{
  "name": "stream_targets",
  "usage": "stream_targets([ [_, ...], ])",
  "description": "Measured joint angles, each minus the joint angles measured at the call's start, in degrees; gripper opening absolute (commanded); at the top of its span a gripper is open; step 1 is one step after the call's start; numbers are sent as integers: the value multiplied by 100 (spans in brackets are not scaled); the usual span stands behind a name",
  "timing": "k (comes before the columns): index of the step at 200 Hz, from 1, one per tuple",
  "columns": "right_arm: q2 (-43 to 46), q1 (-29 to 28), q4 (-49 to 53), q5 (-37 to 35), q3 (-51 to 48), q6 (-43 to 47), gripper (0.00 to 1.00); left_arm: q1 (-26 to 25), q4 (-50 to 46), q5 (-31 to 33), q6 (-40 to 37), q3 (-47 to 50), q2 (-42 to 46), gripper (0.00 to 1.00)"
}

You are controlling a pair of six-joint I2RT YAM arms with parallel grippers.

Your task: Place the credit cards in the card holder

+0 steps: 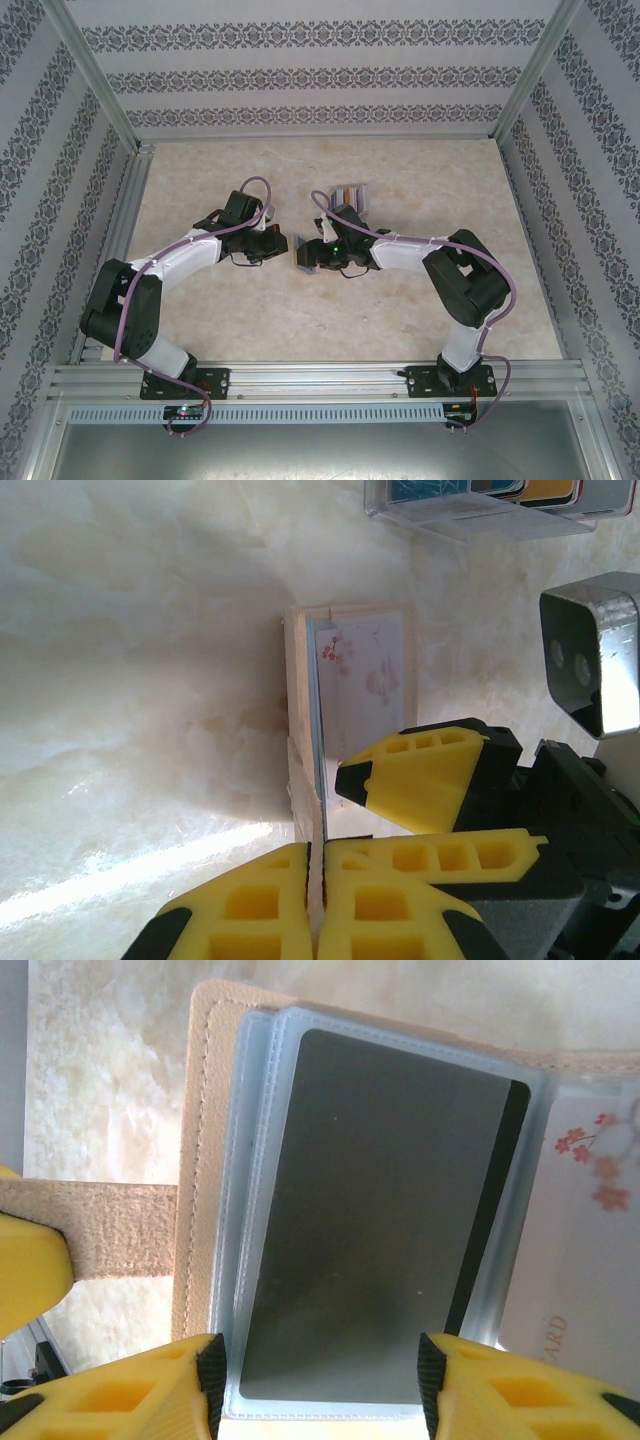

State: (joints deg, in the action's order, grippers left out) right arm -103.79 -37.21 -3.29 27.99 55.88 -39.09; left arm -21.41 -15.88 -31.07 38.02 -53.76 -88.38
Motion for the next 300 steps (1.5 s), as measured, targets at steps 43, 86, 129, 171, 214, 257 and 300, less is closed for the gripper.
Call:
stream_targets([
  [43, 0, 74, 0, 2, -2, 2, 49, 0, 0, 0, 0, 0, 2, 0],
  [86, 2, 149, -4, 0, -50, 2, 44, 0, -2, 0, 0, 0, 4, 0],
  [129, 2, 149, -31, 2, -116, 2, 49, 0, -2, 2, 0, 0, 4, 0],
  [171, -17, 149, -291, 210, -118, -129, 53, -2, -2, 2, 2, 0, 4, 0],
  [214, -306, 149, -715, 466, -118, -326, 58, -2, -4, 9, 0, 0, 26, 0],
  [257, -326, 166, -835, 487, -195, -385, 60, -35, -9, 22, 2, 0, 37, 0],
  [300, -249, 262, -811, 448, -256, -387, 63, -35, -9, 22, 2, 0, 37, 0],
])
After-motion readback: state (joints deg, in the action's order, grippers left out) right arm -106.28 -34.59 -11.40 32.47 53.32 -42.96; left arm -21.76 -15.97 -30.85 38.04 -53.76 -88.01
